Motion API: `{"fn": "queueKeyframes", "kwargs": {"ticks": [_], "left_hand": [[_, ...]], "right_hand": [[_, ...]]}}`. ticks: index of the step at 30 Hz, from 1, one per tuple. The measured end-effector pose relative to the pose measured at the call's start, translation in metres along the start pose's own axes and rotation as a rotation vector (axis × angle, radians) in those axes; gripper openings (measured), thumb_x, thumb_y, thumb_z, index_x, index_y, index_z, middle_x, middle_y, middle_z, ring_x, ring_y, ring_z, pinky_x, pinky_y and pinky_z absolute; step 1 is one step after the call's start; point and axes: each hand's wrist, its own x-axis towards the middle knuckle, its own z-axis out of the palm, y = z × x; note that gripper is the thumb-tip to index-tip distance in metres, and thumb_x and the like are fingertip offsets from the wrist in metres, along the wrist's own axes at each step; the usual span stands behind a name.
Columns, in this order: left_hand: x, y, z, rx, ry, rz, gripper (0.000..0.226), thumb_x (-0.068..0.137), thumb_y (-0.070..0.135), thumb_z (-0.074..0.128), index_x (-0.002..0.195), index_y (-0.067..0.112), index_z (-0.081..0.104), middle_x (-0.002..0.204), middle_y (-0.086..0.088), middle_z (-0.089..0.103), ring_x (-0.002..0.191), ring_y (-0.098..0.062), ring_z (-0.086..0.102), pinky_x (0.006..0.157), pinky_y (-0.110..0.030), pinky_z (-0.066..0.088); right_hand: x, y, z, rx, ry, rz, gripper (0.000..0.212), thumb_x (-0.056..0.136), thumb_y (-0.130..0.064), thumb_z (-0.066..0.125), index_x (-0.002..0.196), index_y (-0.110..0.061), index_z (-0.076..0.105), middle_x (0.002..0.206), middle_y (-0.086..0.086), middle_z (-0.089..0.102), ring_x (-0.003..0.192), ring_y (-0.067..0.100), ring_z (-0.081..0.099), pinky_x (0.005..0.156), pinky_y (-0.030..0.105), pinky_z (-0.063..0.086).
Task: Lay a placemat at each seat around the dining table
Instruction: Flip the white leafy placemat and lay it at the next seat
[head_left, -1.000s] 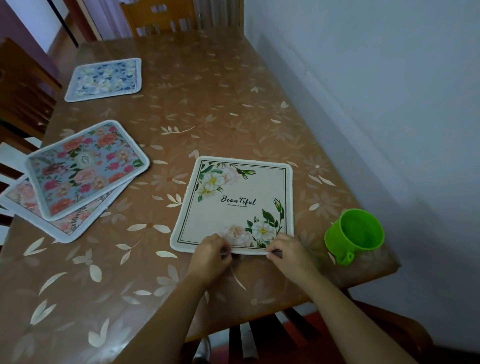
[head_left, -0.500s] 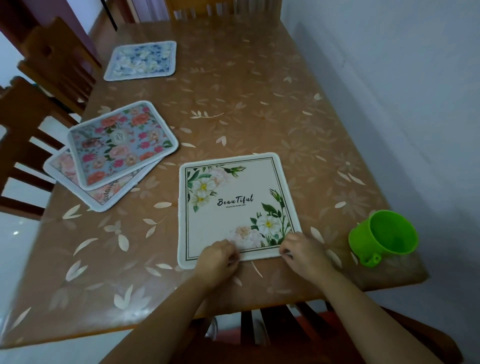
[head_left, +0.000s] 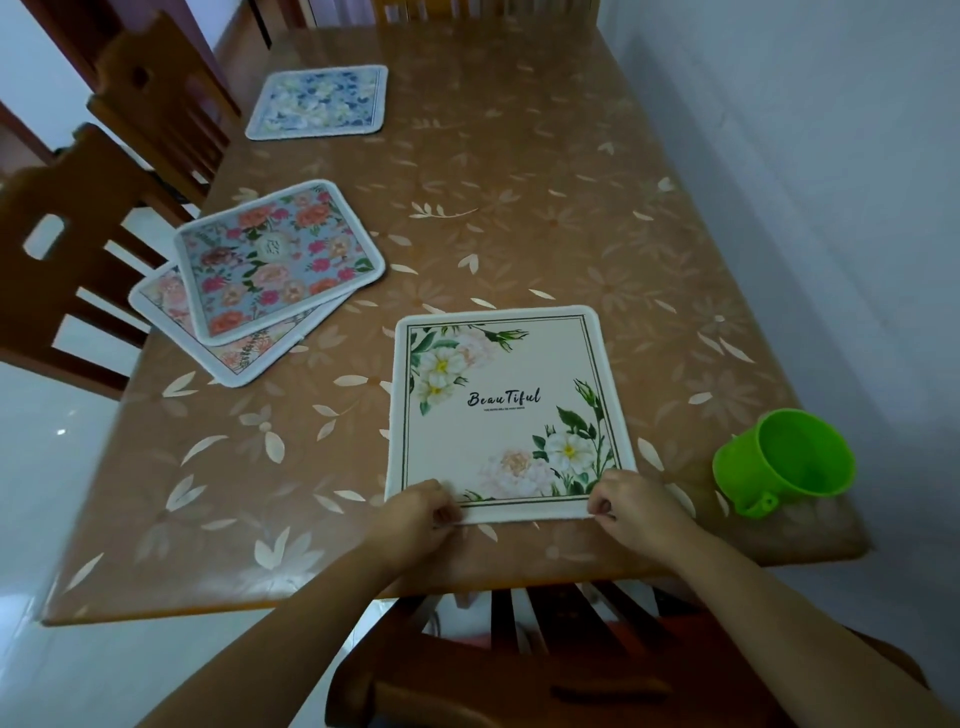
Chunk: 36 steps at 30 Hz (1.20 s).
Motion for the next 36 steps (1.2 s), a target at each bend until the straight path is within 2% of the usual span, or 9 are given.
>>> {"fn": "queueKeyframes", "kwargs": {"ticks": [5,8,11,15,22,30,36], "left_hand": [[-0.009,0.005,0.005,0.045,-0.092,0.091,0.017,0.084,0.015,0.059,0.098,0.015,0.068,0.105,-0.007,0.061,0.097,-0.020,0.056,0.077,-0.019,0.036],[-0.013,0.007,0.011,0.059,-0.074,0.133,0.017,0.081,0.014,0.060,0.097,0.013,0.066,0.103,-0.008,0.060,0.097,-0.021,0.054,0.077,-0.021,0.037],[-0.015,0.004,0.010,0.075,-0.033,0.126,0.013,0.079,0.014,0.062,0.092,0.012,0.066,0.099,-0.008,0.061,0.097,-0.022,0.055,0.079,-0.026,0.040],[-0.019,0.003,0.011,0.050,0.008,0.104,0.009,0.077,0.011,0.064,0.086,0.011,0.068,0.094,-0.009,0.063,0.092,-0.024,0.058,0.075,-0.026,0.041],[-0.018,0.006,0.009,0.060,-0.017,0.092,0.011,0.082,0.013,0.061,0.090,0.009,0.068,0.098,-0.011,0.063,0.093,-0.023,0.057,0.078,-0.026,0.040],[-0.020,0.007,0.009,0.033,0.016,0.111,0.008,0.081,0.011,0.063,0.086,0.008,0.068,0.094,-0.012,0.063,0.090,-0.025,0.058,0.077,-0.030,0.045],[-0.019,0.009,0.009,0.021,0.028,0.117,0.007,0.080,0.012,0.064,0.084,0.008,0.068,0.091,-0.011,0.063,0.087,-0.024,0.059,0.074,-0.029,0.045]], "right_hand": [[-0.016,0.008,0.004,-0.003,-0.027,-0.002,0.009,0.085,-0.013,0.057,0.091,-0.014,0.064,0.103,0.003,0.058,0.099,0.017,0.053,0.083,0.029,0.046],[-0.022,0.012,0.003,0.000,-0.026,-0.008,0.009,0.085,-0.012,0.059,0.092,-0.013,0.064,0.102,0.003,0.059,0.098,0.017,0.054,0.082,0.028,0.045],[-0.026,0.016,0.002,-0.023,-0.016,-0.039,0.009,0.084,-0.015,0.059,0.092,-0.015,0.062,0.101,0.001,0.057,0.099,0.015,0.052,0.084,0.029,0.041],[-0.029,0.022,0.001,-0.075,0.018,-0.051,0.008,0.084,-0.020,0.059,0.092,-0.019,0.060,0.100,-0.004,0.054,0.099,0.011,0.049,0.091,0.032,0.033],[-0.031,0.021,0.003,-0.114,0.025,-0.059,0.010,0.085,-0.018,0.055,0.094,-0.016,0.058,0.102,0.000,0.055,0.100,0.015,0.050,0.091,0.032,0.036],[-0.028,0.020,0.003,-0.135,0.001,-0.039,0.011,0.084,-0.015,0.052,0.094,-0.015,0.057,0.104,0.001,0.054,0.102,0.016,0.048,0.091,0.032,0.037],[-0.028,0.025,-0.001,-0.072,0.039,-0.009,0.011,0.082,-0.009,0.053,0.092,-0.010,0.057,0.101,0.005,0.056,0.099,0.019,0.049,0.082,0.026,0.035]]}}
